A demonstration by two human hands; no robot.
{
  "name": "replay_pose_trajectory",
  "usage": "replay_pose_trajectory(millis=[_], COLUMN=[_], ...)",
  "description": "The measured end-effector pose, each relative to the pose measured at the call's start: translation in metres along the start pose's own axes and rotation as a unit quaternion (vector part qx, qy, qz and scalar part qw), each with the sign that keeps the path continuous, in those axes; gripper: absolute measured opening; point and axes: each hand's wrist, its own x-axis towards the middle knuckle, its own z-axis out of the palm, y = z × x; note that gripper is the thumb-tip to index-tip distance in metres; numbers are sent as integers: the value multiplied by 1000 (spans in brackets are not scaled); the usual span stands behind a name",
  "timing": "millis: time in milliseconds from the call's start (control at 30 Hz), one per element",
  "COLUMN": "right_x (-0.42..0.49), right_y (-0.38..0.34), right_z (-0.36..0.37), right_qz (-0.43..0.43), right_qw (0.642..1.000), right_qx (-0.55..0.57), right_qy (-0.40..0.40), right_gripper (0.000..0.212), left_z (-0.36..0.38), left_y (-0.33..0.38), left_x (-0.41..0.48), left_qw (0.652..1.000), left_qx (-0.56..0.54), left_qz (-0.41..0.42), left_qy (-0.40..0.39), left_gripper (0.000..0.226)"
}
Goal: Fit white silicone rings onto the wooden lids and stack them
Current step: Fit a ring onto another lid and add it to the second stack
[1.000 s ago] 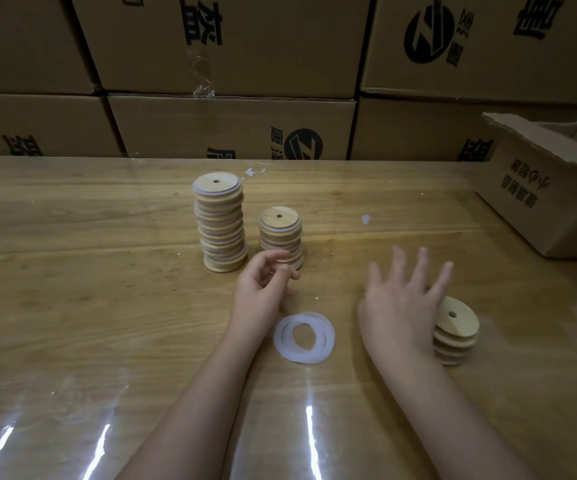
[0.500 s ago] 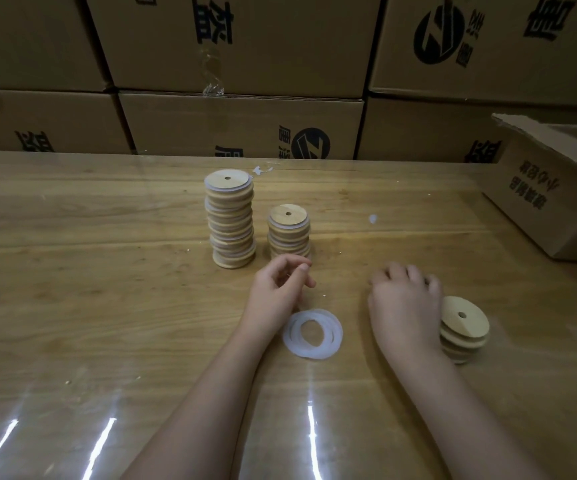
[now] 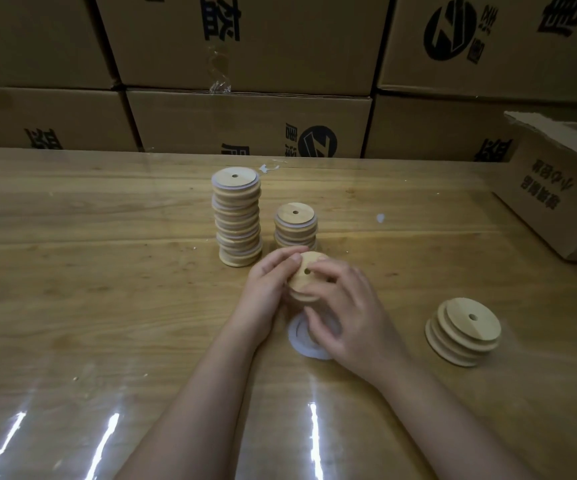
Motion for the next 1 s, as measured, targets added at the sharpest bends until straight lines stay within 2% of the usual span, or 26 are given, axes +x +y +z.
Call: replay_pose_trajectory(millis=[100,133,200,267,367,533,667,800,933,1000], right_x=[-2,-4,-6,-6,-7,-7,-7,-6,-3,-3], right_y=[6,11,20,25,27,26,26,30,31,32], right_z=[-2,-3,-5,-5,-1,-1,1,-4,-7,-8], right_qz=[126,174,248,271,231,214,214,334,371,380], right_qw=[991,982,953,928,938,949,954,896,859,854], right_qx=[39,67,140,173,108,120,136,274,353,354], right_qy=[40,13,-100,-188,-236,-199,-158,-105,-11,28], right_gripper=[16,16,19,21,15,6,12,20,20,20], left_z=[0,0,-1,0,0,1,3,3,4,4], left_y=[-2,-3,-3,-4,-5,-7,-8,-10,-9,-10], left_x=[4,5,5,5,5,5,5,4,1,0], left_qw=[996,995,994,994,993,992,991,992,982,976], left_qx=[5,2,-9,-2,16,50,66,88,155,186], left_qz=[24,27,32,37,50,58,63,63,103,108], left_qy=[81,96,106,106,101,96,93,72,37,16], left_gripper=[20,23,25,22,14,17,21,21,26,29])
